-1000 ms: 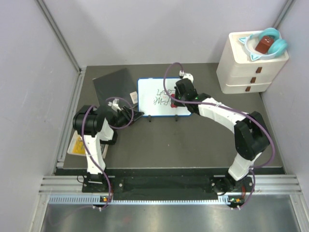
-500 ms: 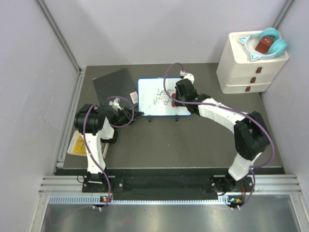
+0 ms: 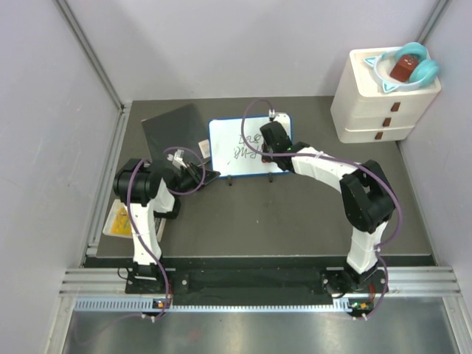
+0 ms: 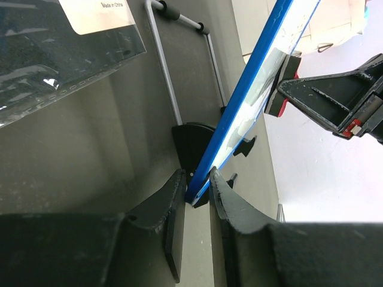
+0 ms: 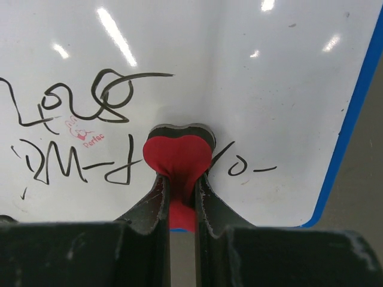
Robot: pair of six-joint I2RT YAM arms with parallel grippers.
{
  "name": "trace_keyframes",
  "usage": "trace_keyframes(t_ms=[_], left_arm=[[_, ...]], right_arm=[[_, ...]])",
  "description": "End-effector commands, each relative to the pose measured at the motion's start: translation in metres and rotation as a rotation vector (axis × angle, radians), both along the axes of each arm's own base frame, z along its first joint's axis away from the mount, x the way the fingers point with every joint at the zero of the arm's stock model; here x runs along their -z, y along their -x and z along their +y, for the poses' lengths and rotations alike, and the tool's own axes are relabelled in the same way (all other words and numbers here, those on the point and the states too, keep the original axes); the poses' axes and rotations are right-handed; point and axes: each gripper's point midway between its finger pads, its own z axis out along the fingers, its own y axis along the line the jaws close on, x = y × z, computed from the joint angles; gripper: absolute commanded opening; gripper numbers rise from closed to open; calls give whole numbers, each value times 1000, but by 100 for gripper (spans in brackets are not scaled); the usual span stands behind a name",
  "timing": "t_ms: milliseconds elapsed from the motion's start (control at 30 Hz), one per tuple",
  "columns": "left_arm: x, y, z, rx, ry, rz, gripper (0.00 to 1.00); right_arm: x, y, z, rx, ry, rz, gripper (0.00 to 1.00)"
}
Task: Erase the whiteboard
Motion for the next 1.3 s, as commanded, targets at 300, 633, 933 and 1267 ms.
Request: trace_keyframes(t_ms=[300,633,933,1267], left_arm=[[-16,-7,4,-28,-18,-186,14],[-16,-6,3,-27,-18,-185,6],[-15,-5,4,-30,-19,-178,0],[-15,-5,4,-31,-20,-179,0]], right_arm=[[-15,12,112,-204,-14,-150,0],[-22,-1,140,-220,-1,-176,0],[-2,-16,127,-150,65,-135,0],[20,-31,25,90,95,-66,0]])
